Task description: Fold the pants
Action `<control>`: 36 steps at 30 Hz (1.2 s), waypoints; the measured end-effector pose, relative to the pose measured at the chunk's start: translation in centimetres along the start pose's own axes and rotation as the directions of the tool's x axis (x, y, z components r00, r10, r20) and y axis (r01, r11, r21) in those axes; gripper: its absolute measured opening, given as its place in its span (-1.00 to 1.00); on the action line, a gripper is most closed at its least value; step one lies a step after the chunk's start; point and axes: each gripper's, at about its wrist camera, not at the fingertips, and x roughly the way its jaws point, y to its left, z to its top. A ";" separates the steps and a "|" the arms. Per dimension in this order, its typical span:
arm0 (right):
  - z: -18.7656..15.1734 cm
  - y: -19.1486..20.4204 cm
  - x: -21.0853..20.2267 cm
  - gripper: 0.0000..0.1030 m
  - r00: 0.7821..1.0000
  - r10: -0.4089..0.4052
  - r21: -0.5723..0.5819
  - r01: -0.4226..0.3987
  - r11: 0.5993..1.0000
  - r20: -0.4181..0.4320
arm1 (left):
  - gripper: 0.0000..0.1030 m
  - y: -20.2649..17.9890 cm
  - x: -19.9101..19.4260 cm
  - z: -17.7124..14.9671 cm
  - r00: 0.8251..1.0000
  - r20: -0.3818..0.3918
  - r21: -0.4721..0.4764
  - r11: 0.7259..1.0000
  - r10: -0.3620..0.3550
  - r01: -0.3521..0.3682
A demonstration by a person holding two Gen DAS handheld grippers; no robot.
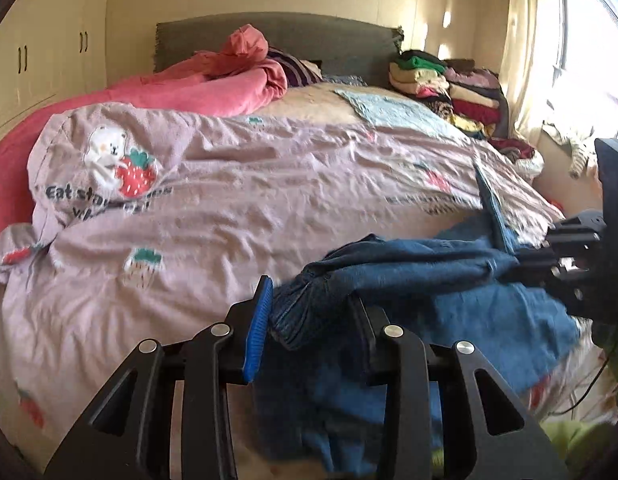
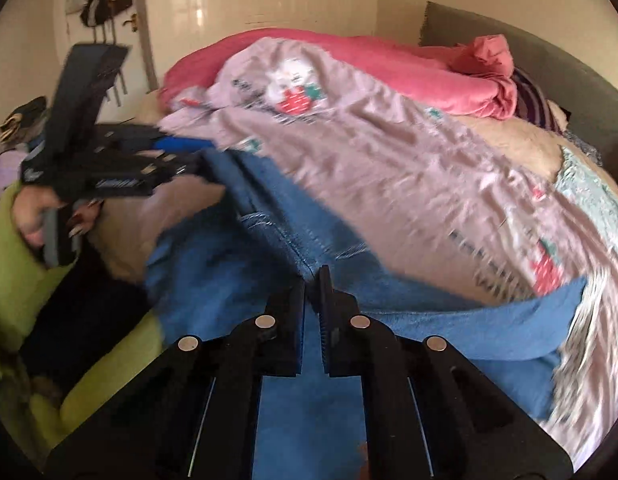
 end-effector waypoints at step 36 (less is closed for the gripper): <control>-6.6 3.4 5.5 -0.57 0.971 0.156 0.204 -0.119 0.972 -0.180 | -0.16 -3.3 0.5 -4.7 0.968 -0.251 -0.021 1.000 0.006 -0.012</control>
